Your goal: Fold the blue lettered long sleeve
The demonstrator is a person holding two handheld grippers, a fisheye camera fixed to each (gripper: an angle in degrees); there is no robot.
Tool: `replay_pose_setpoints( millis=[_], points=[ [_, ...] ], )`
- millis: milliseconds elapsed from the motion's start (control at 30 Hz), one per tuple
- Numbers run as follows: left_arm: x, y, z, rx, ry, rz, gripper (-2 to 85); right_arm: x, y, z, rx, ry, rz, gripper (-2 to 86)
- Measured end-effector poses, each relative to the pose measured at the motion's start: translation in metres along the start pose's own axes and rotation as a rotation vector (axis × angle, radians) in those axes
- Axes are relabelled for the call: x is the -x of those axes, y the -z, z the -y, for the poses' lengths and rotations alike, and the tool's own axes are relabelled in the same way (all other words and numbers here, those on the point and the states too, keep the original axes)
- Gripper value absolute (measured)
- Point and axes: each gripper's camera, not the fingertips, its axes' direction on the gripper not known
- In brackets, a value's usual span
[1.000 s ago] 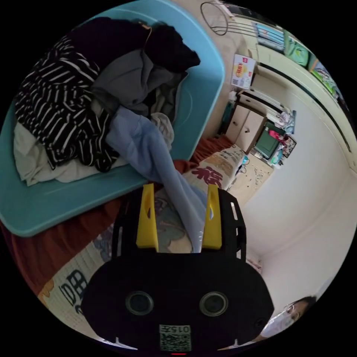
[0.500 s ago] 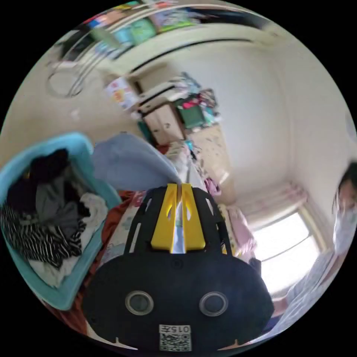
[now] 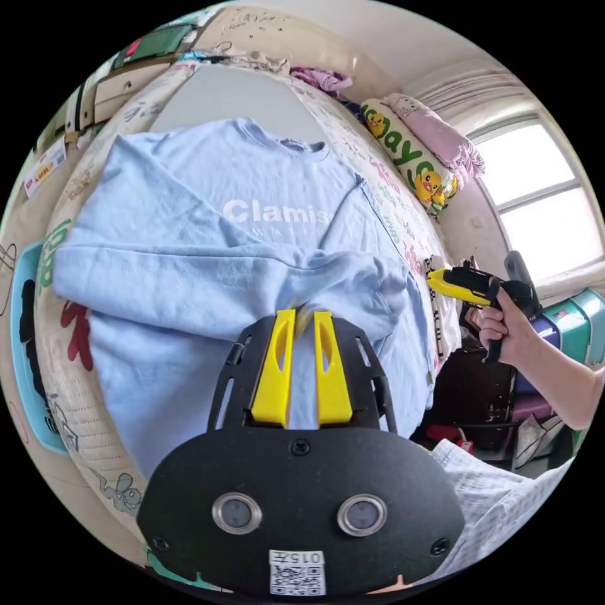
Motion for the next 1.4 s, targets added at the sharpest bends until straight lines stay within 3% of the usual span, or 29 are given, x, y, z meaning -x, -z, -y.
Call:
replay_pose_setpoints(
  millis=[200, 367, 500, 567, 633, 733, 933, 1200, 1400],
  points=[
    [-0.029, 0.008, -0.002, 0.035, -0.024, 0.031, 7.2, 0.019, -0.08, 0.028, 0.176, 0.253, 0.075, 12.6],
    [-0.021, 0.037, -0.016, -0.024, 0.146, -0.031, 8.0, 0.055, -0.126, 0.042, 0.251, 0.385, -0.134, 3.5],
    [-0.012, 0.067, -0.026, -0.117, 0.278, -0.08, 8.4, 0.086, -0.083, -0.005, 0.147, 0.681, -0.025, 1.7],
    [-0.009, 0.079, -0.028, -0.168, 0.342, -0.114, 8.5, 0.092, -0.077, -0.038, 0.189, 0.817, -0.016, 1.6],
    [-0.006, 0.084, -0.028, -0.197, 0.37, -0.129, 8.6, 0.08, -0.101, -0.073, 0.367, 0.884, -0.07, 2.1],
    [0.002, 0.08, -0.027, -0.182, 0.418, -0.11, 9.0, 0.045, -0.132, -0.086, 0.498, 0.772, -0.116, 3.8],
    [0.037, 0.074, -0.034, -0.131, 0.552, -0.039, 10.6, 0.005, -0.16, -0.027, 0.427, 0.403, 0.039, 10.9],
    [0.079, 0.068, -0.041, -0.103, 0.661, -0.141, 11.3, 0.05, -0.24, -0.001, 0.586, 0.464, -0.018, 8.8],
    [0.114, 0.113, -0.047, -0.176, 0.696, -0.129, 11.3, 0.06, -0.202, 0.032, 0.585, 0.433, 0.031, 1.9]
  ],
)
